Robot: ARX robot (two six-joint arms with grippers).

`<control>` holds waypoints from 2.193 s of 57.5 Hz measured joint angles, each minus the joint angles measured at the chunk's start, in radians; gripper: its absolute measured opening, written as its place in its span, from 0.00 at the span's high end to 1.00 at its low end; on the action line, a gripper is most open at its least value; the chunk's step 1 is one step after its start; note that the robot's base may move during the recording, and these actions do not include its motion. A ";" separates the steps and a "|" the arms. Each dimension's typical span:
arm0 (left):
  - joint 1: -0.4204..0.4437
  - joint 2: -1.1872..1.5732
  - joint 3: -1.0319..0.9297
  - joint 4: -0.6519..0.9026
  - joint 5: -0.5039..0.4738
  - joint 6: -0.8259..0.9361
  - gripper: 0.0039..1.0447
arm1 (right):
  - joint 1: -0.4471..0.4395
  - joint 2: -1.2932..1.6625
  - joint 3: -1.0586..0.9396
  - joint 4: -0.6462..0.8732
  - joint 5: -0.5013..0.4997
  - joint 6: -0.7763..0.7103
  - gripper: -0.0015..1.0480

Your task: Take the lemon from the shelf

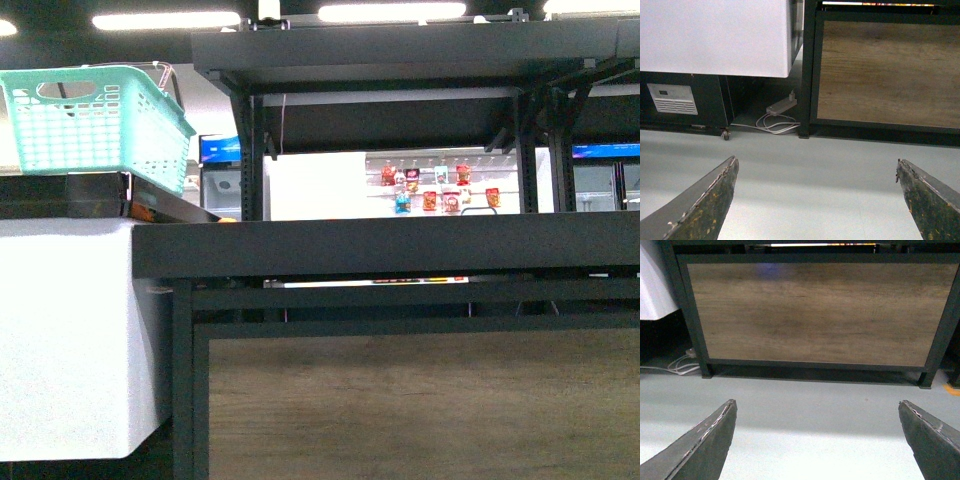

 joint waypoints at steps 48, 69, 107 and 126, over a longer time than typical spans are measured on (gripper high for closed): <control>0.000 0.000 0.000 0.000 0.000 0.000 0.07 | 0.000 0.000 0.000 0.000 0.000 0.000 0.07; 0.000 0.000 0.000 0.000 0.000 0.000 0.07 | 0.000 0.000 0.000 0.000 0.000 0.000 0.07; 0.000 0.000 0.000 0.000 0.000 0.000 0.07 | 0.000 0.000 0.000 0.000 0.000 0.000 0.07; 0.000 0.000 0.000 0.000 0.000 0.000 0.07 | 0.000 0.000 0.000 0.000 0.000 0.000 0.07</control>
